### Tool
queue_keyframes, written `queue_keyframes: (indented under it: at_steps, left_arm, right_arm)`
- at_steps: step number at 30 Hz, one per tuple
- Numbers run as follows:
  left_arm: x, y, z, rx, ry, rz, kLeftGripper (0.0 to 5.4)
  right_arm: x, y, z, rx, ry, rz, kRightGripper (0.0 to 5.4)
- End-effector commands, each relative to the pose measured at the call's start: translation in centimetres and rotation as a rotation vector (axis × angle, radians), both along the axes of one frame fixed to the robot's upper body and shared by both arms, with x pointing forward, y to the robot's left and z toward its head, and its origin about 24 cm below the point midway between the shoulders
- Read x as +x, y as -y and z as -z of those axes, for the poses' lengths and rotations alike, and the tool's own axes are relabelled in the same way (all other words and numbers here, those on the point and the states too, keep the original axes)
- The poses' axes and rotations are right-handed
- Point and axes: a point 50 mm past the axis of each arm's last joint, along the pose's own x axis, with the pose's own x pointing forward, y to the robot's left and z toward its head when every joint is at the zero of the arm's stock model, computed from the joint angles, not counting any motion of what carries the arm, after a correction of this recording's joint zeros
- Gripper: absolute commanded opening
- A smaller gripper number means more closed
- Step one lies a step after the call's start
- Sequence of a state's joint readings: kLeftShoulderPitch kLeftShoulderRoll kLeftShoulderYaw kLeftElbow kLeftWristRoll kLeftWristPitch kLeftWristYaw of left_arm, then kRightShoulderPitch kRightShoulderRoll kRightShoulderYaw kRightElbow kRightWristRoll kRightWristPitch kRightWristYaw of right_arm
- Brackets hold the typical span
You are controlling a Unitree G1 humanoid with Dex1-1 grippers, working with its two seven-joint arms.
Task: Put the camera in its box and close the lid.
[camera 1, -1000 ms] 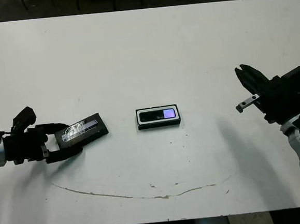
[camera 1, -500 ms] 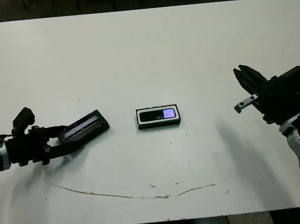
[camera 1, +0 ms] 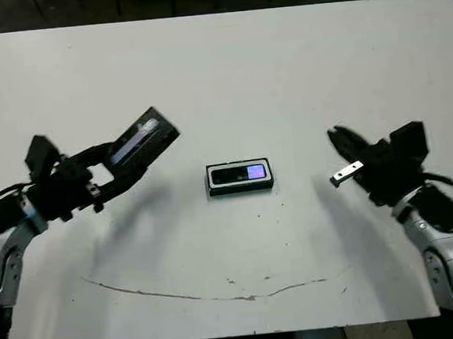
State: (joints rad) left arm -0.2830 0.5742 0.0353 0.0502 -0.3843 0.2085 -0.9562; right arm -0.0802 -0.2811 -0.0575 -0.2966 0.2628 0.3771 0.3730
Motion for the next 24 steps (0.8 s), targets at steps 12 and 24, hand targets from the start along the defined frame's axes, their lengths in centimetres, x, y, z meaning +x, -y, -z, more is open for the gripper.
queue_keyframes:
  at_steps: [12, 24]
  left_arm:
    - [4.2, 2.5, 1.7, 0.196, -0.259, 0.247, 2.80]
    - [5.3, 5.4, 3.3, 0.151, -0.327, 0.356, 2.80]
  right_arm:
    - [-0.3, 0.6, 0.9, -0.070, -0.031, 0.019, 0.00]
    - [-0.4, 1.6, 0.6, -0.073, -0.009, 0.028, 0.00]
